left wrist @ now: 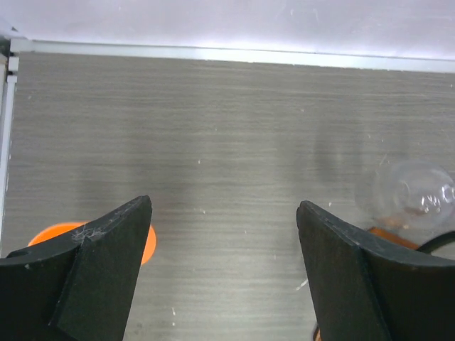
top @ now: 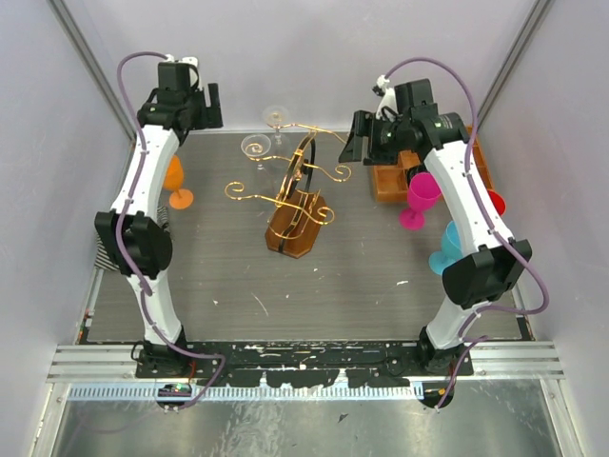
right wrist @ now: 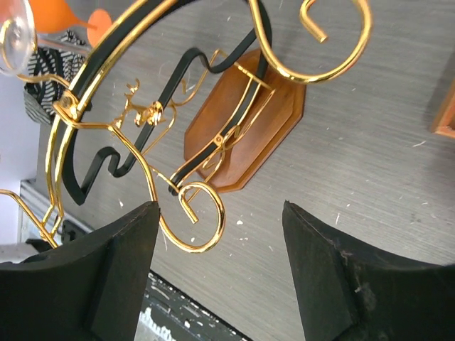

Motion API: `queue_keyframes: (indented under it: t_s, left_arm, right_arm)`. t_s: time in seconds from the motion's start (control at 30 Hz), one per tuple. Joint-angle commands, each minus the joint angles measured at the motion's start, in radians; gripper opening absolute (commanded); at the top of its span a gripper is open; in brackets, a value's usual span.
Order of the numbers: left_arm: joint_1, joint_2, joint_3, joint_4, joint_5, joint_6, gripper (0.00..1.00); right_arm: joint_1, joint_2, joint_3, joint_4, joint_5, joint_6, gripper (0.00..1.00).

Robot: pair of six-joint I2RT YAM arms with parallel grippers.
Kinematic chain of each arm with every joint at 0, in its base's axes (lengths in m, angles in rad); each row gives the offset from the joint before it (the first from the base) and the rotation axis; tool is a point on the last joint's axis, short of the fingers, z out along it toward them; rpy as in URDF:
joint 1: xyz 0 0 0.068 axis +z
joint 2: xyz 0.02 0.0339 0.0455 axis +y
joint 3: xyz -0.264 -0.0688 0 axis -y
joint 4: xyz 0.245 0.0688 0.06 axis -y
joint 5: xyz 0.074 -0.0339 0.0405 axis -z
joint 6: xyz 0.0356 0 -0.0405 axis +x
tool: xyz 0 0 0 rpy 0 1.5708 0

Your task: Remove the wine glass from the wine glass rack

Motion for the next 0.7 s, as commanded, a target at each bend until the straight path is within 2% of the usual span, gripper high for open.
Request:
queue_keyframes:
  t_s: [0.0, 0.13, 0.3, 0.43, 0.57, 0.67]
  left_arm:
    - [-0.001, -0.104, -0.080, -0.003, 0.024, -0.033, 0.90]
    - [-0.010, -0.183, -0.116, -0.020, 0.058, -0.049, 0.90]
    - [-0.023, -0.279, -0.202, -0.087, 0.021, -0.096, 0.90]
    - [-0.023, -0.377, -0.290, -0.188, 0.007, -0.145, 0.89]
    - [-0.024, -0.543, -0.460, -0.106, 0.034, -0.202, 0.89]
    - [-0.024, -0.625, -0.517, -0.069, 0.067, -0.220, 0.89]
  right_arm:
    - [0.017, -0.061, 0.148, -0.024, 0.115, -0.026, 0.75]
    - [0.158, 0.009, 0.305, -0.075, 0.196, -0.020, 0.75]
    - [0.337, 0.188, 0.533, -0.180, 0.323, 0.028, 0.75]
    - [0.389, 0.238, 0.527, -0.167, 0.398, 0.082, 0.75]
    - [0.428, 0.303, 0.565, -0.204, 0.484, 0.100, 0.75]
    - [0.450, 0.333, 0.564, -0.225, 0.548, 0.110, 0.74]
